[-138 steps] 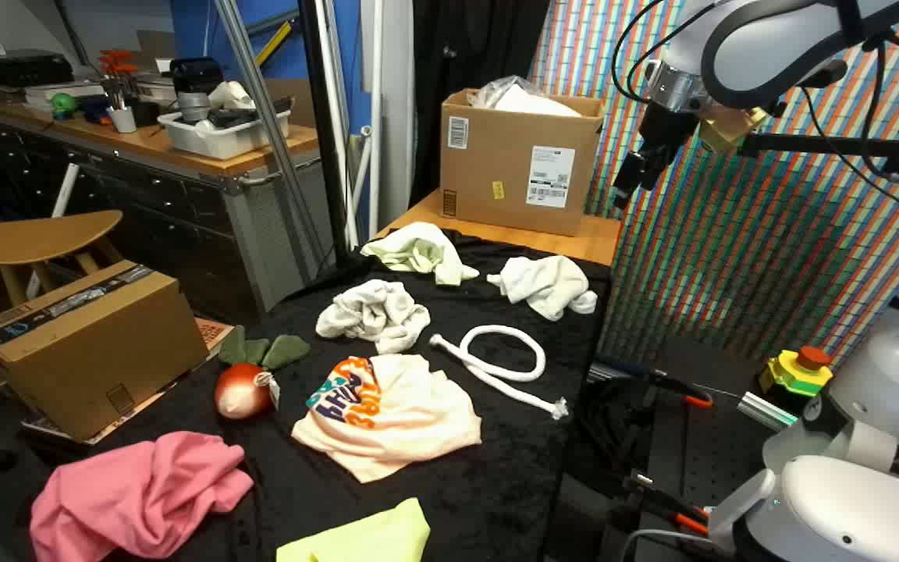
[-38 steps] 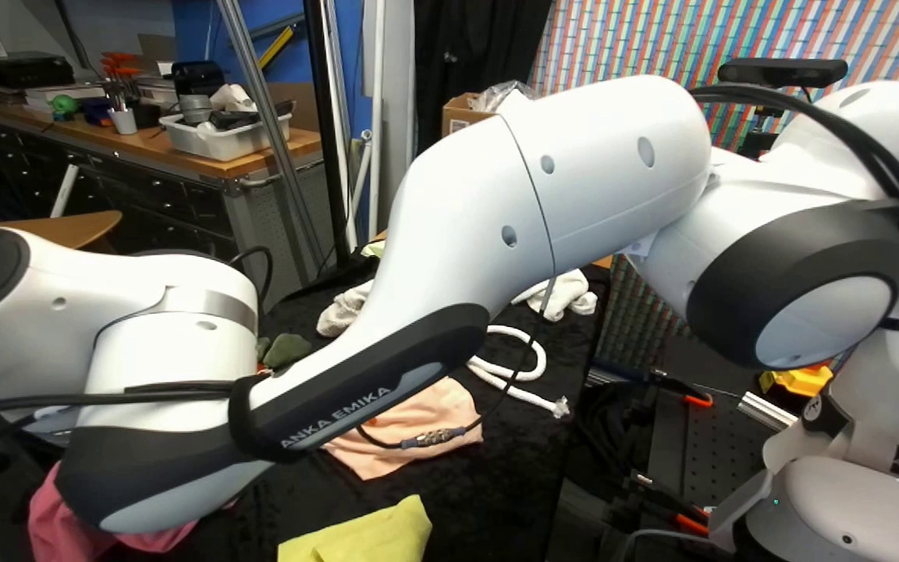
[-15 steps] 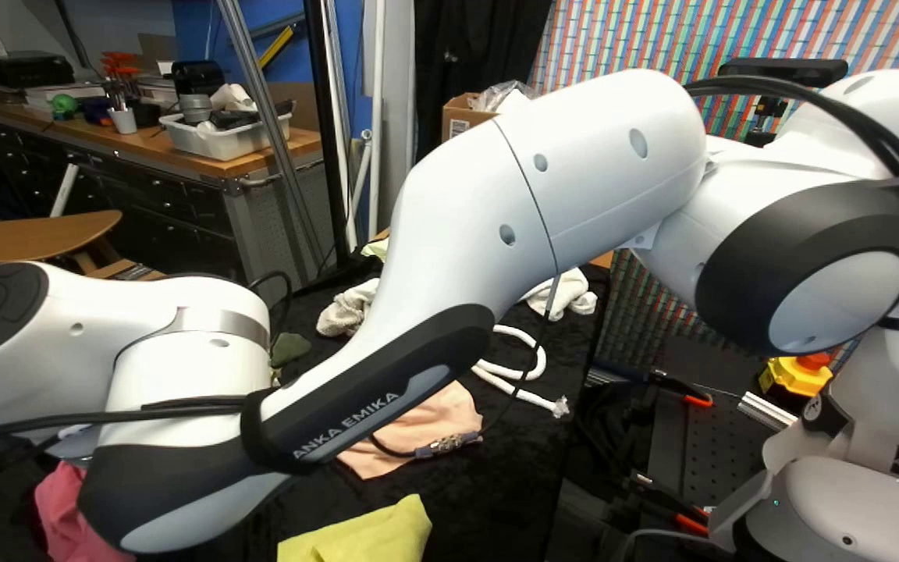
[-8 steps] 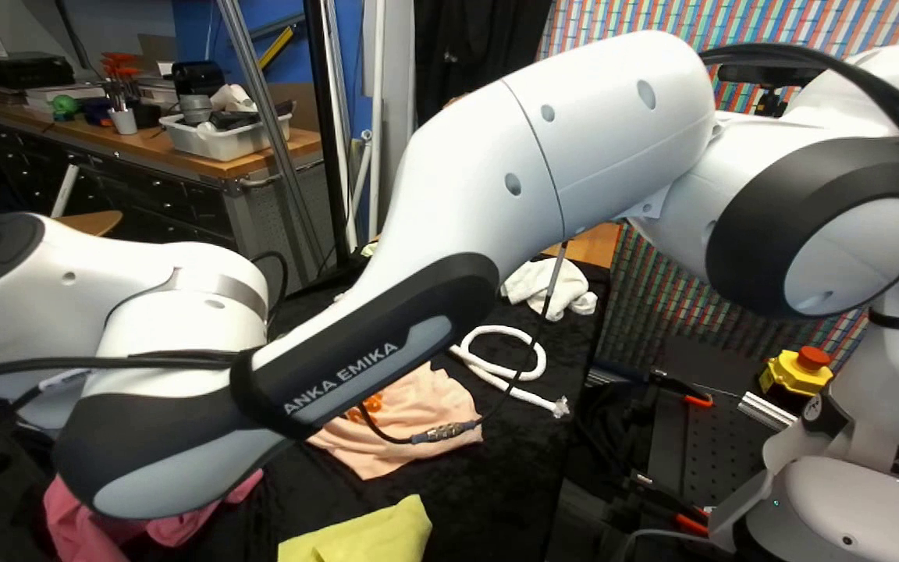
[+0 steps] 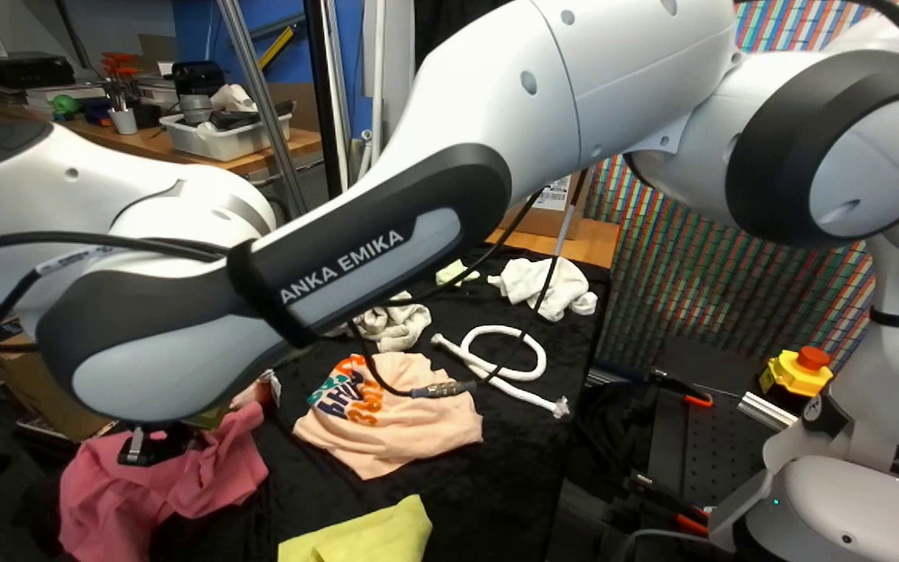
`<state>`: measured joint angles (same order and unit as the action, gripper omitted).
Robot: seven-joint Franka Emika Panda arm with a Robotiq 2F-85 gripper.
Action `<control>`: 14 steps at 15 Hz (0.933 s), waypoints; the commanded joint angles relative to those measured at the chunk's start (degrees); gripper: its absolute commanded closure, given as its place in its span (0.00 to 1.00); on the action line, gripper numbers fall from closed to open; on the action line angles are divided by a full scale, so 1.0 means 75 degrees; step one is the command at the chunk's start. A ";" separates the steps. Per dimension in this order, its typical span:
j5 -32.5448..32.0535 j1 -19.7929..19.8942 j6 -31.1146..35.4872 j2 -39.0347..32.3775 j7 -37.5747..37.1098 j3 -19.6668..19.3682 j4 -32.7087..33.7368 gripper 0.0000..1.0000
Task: Put all the items on the table in one place
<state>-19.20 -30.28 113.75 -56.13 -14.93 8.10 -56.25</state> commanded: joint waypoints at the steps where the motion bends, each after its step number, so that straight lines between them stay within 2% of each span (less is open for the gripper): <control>1: 0.0111 0.0371 -0.0201 0.1315 0.0404 0.0150 -0.1382 0.91; 8: 0.0270 0.1043 0.0282 0.3489 0.0717 0.0286 -0.3714 0.92; 14: 0.0703 0.1603 0.0941 0.5158 0.0581 0.0158 -0.5854 0.92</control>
<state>-16.63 -20.83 116.23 -25.72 -10.73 9.31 -89.22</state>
